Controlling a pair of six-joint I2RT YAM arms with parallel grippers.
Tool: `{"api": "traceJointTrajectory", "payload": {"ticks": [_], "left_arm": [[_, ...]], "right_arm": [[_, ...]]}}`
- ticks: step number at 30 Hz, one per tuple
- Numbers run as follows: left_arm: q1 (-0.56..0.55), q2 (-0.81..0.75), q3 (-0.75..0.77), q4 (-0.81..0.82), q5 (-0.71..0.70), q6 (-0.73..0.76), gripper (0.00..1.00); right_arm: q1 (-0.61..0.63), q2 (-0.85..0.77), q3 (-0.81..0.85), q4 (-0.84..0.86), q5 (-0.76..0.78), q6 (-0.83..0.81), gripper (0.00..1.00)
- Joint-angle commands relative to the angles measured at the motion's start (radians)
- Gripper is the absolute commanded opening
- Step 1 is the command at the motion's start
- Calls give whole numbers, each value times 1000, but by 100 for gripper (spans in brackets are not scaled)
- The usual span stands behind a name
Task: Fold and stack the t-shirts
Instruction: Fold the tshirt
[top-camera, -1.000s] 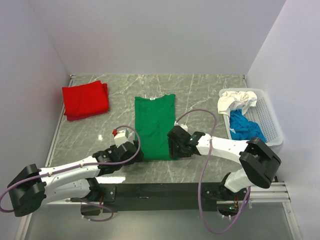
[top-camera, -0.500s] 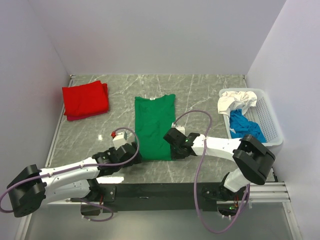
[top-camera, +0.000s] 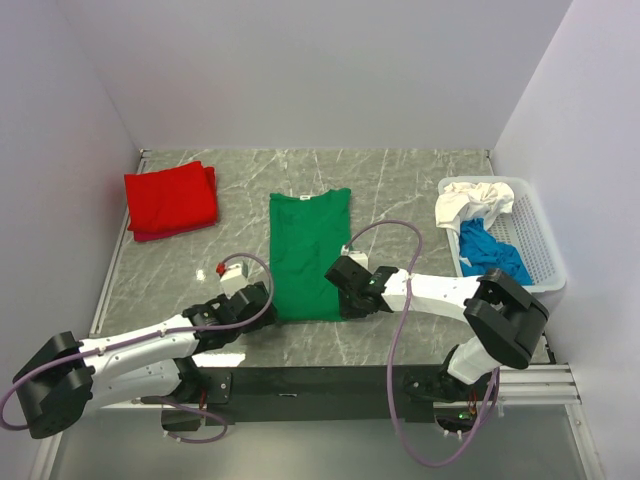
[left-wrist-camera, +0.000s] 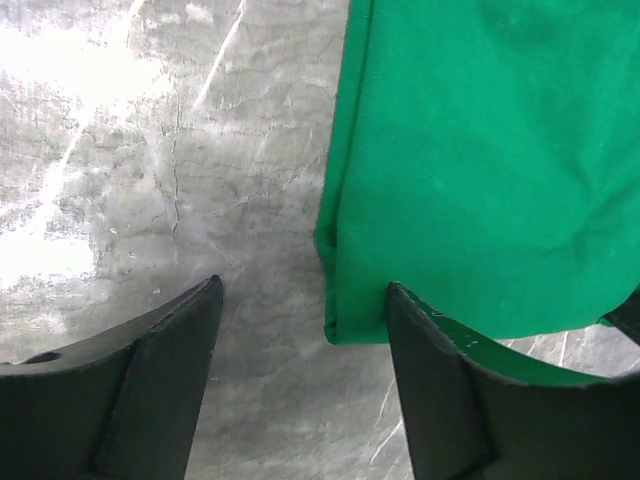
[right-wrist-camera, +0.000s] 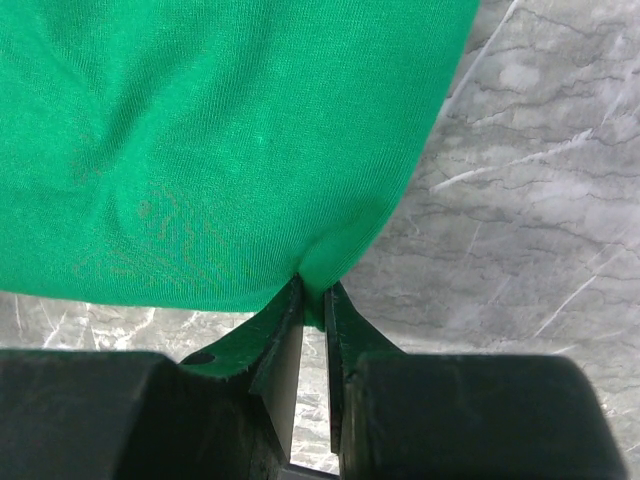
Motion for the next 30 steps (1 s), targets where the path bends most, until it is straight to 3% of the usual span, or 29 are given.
{"api": "traceJointTrajectory", "payload": {"ticks": [1, 4, 14, 24, 30], "left_arm": [[4, -3, -21, 10, 43, -4, 69], [4, 5, -29, 25, 86, -1, 62], [3, 127, 28, -5, 102, 33, 57], [3, 149, 48, -87, 99, 7, 39], [-10, 180, 23, -7, 178, 8, 28]], "right_arm": [[14, 55, -17, -30, 16, 9, 19], [14, 61, -17, -29, 15, 8, 19], [14, 62, -25, -18, 12, 6, 19], [16, 50, -31, -5, 9, -5, 19], [14, 50, -40, 17, -5, -12, 18]]}}
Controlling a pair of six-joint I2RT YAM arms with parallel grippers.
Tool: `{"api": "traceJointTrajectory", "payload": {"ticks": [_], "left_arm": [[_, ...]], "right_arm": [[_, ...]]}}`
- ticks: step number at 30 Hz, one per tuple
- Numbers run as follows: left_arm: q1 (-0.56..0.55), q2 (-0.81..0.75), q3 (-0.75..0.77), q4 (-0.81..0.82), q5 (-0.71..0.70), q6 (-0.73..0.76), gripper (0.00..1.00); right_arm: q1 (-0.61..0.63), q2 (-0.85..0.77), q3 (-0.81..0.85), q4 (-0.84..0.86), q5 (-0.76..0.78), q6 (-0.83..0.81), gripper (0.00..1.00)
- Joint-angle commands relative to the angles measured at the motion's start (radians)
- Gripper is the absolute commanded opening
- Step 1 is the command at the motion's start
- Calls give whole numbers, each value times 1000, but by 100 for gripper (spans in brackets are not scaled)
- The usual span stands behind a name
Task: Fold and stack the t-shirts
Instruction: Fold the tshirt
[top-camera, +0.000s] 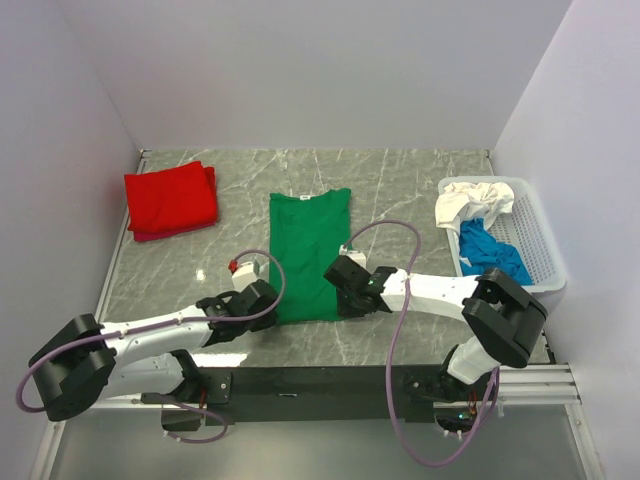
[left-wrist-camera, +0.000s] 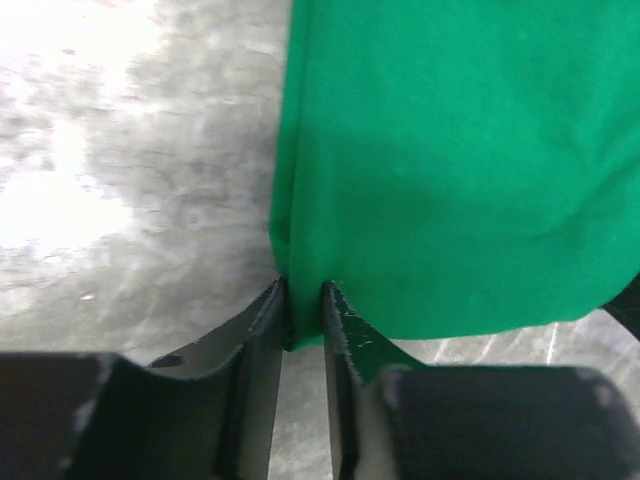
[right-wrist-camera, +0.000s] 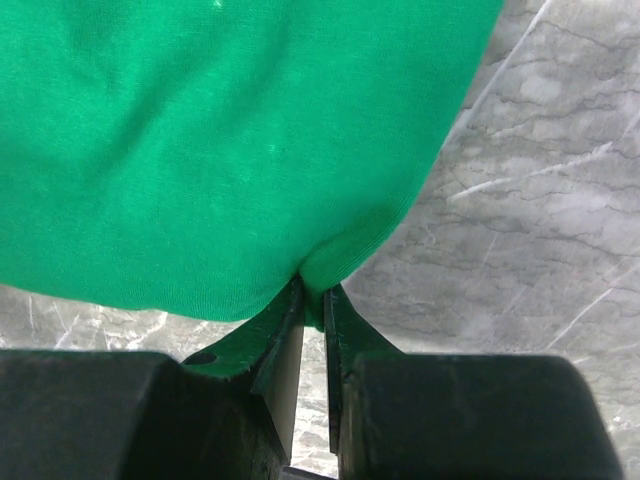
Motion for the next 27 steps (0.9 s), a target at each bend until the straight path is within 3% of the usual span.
{"api": "traceJointTrajectory", "payload": {"ticks": [1, 5, 9, 11, 18, 27], "left_arm": [[-17, 42, -34, -31, 98, -3, 27], [-40, 56, -40, -31, 101, -29, 20], [-48, 38, -41, -62, 86, -45, 6], [-51, 20, -37, -85, 80, -48, 1], [-80, -51, -34, -125, 95, -16, 1], [-152, -128, -37, -119, 255, 40, 1]], "right_arm": [[11, 45, -46, 1, -1, -7, 18], [12, 34, -50, 5, -1, -12, 13], [11, 13, -49, -5, 8, -15, 0], [11, -7, -49, -18, 15, -16, 0], [14, -118, -67, -76, 26, -16, 0], [100, -262, -90, -188, -10, -4, 0]]}}
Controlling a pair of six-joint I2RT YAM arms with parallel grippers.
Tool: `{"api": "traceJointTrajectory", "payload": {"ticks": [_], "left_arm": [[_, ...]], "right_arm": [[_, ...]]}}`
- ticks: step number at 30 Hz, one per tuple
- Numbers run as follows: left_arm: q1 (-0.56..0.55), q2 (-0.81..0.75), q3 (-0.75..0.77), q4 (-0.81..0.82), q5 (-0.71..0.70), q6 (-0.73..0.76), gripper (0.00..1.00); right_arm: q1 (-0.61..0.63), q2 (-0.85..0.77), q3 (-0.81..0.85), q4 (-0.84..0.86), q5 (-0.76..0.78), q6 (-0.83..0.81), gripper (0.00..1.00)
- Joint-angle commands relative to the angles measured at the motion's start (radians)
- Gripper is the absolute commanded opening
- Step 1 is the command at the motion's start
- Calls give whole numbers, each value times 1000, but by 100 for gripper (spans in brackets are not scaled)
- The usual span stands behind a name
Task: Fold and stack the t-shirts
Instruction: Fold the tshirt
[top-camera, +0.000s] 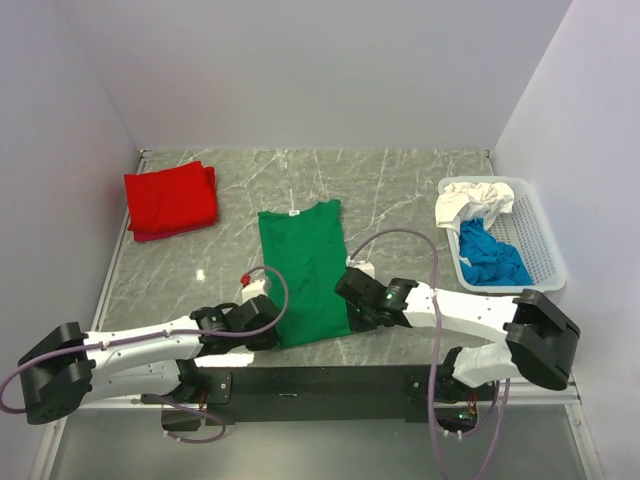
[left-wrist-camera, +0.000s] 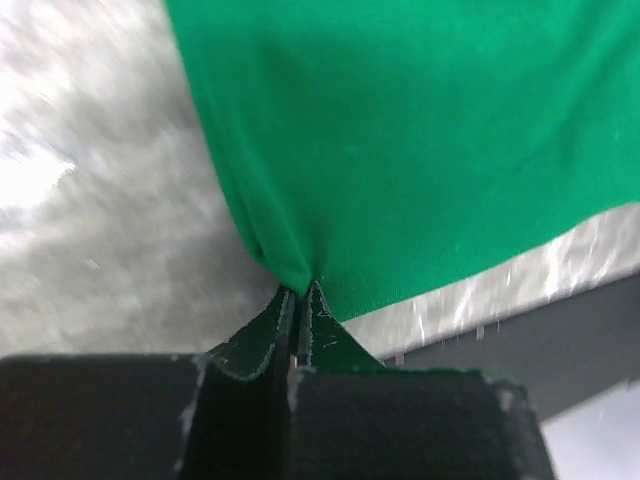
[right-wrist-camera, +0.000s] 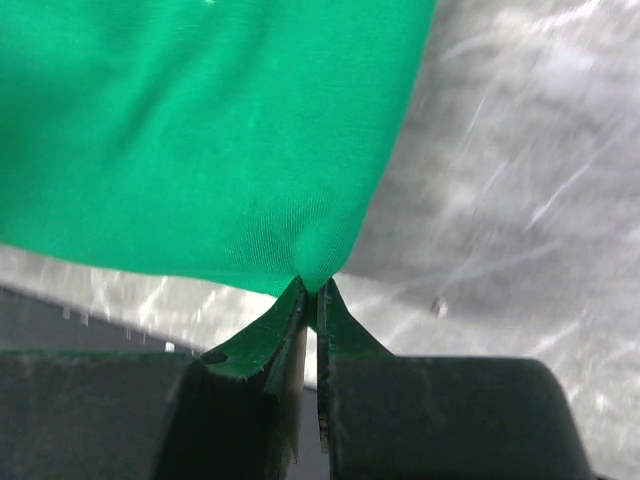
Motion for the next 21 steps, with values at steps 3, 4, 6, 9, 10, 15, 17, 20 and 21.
{"api": "traceJointTrajectory", "payload": {"ticks": [3, 4, 6, 9, 10, 15, 17, 20, 21], "left_arm": [[-51, -45, -6, -41, 132, 43, 1], [-57, -49, -3, -45, 146, 46, 1], [-78, -65, 3, -73, 168, 49, 1], [-110, -98, 14, -111, 182, 43, 1], [-117, -109, 14, -116, 191, 40, 0], [-163, -193, -3, -127, 258, 9, 1], [-195, -233, 4, -154, 245, -26, 1], [-247, -296, 26, -203, 208, -84, 1], [-259, -313, 34, -216, 196, -101, 1]], "right_arm": [[72, -100, -22, -104, -25, 18, 0], [81, -111, -26, -114, -31, 22, 0], [116, -144, -30, -150, -39, 38, 0], [155, -190, -32, -197, -63, 61, 0], [191, -200, -30, -204, -74, 68, 0], [306, -224, -6, -281, -79, 145, 0], [362, -224, 7, -322, -63, 192, 0], [418, -237, 34, -359, -54, 246, 0], [428, -249, 59, -370, -49, 260, 0]]}}
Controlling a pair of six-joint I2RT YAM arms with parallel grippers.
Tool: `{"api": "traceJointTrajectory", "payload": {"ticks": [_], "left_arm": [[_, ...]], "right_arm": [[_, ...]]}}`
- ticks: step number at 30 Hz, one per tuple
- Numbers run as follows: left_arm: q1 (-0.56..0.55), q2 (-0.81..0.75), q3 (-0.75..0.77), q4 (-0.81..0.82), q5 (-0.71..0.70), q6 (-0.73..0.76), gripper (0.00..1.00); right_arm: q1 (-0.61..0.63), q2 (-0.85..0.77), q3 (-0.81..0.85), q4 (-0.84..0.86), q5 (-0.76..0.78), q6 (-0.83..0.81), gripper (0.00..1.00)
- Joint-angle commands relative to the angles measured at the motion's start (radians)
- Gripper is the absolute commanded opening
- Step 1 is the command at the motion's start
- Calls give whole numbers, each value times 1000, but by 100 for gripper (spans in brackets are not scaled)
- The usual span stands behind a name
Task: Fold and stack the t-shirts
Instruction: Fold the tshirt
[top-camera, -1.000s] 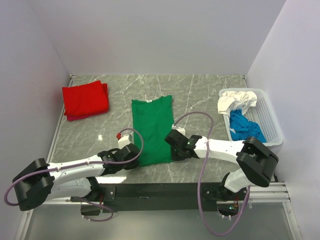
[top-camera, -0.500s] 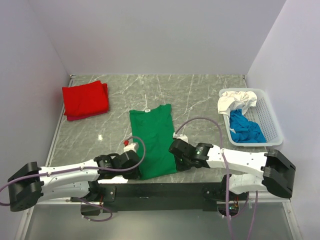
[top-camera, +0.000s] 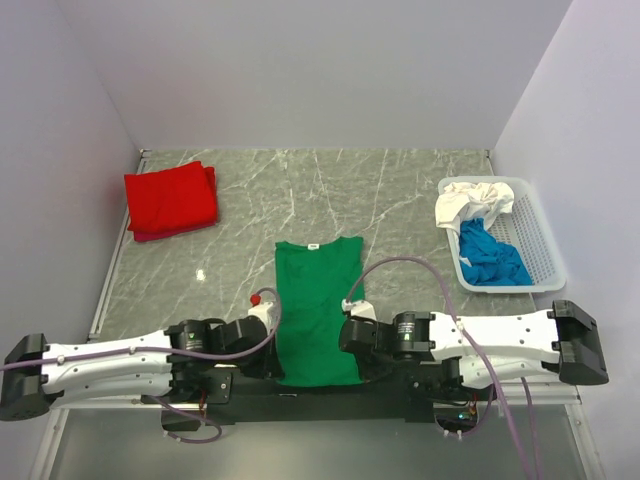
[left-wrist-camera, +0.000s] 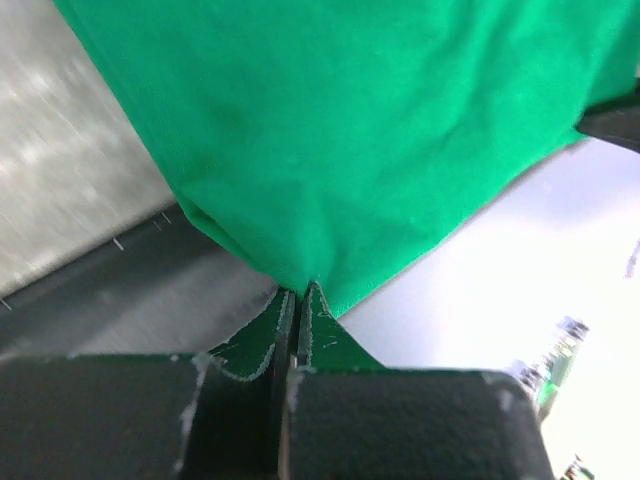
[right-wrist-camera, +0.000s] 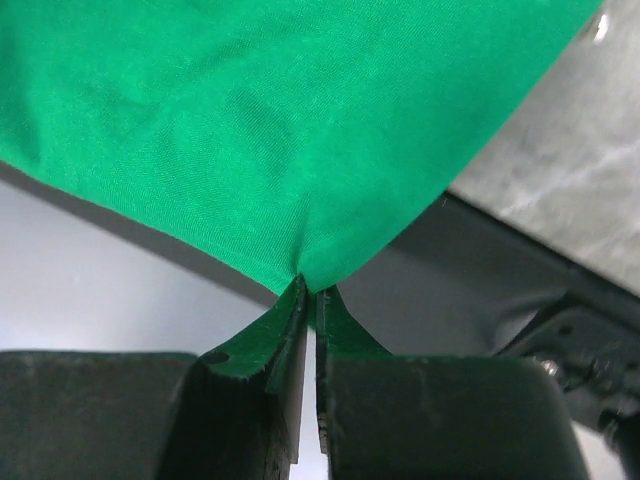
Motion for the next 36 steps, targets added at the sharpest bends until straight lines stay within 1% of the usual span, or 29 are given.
{"api": "traceJointTrajectory", "payload": {"ticks": [1, 4, 7, 10, 11, 13, 15, 16, 17, 18, 19, 21, 22, 23, 27, 36], "left_arm": [[-61, -87, 50, -78, -25, -96, 1], [-98, -150, 90, -119, -109, -151, 1], [-105, -197, 104, -120, -213, -183, 1], [-104, -208, 78, -45, -302, -203, 0], [-104, -203, 71, 4, -333, -208, 1], [-101, -168, 69, 45, -419, -196, 1], [-92, -131, 119, 26, -488, -177, 1], [-66, -96, 141, 20, -538, -139, 1], [-49, -79, 161, 23, -548, -109, 1], [-24, -63, 184, 57, -547, -35, 1], [46, -33, 190, 90, -504, 8, 1], [135, 7, 205, 141, -418, 112, 1], [201, 44, 215, 172, -390, 135, 0], [215, 61, 225, 178, -367, 155, 1], [253, 119, 294, 201, -361, 234, 1], [391, 191, 328, 258, -295, 318, 1]], "right_arm": [[46, -45, 81, -96, 27, 103, 0], [66, -75, 144, -156, 71, 128, 0], [65, -99, 184, -173, 125, 132, 0], [42, -102, 227, -195, 209, 117, 0], [27, -100, 234, -190, 223, 105, 0], [-47, -97, 234, -173, 239, 50, 0], [-110, -97, 230, -129, 245, 1, 0], [-166, -96, 230, -97, 249, -43, 0], [-197, -91, 234, -81, 249, -70, 0], [-223, -86, 240, -66, 251, -93, 0], [-265, -80, 247, -46, 254, -131, 0], [-296, -56, 277, -37, 263, -166, 0], [-311, -48, 288, -34, 268, -194, 0], [-337, -33, 305, -26, 271, -208, 0], [-395, 1, 340, 6, 248, -274, 0], [-513, 88, 395, 51, 220, -394, 0]]}}
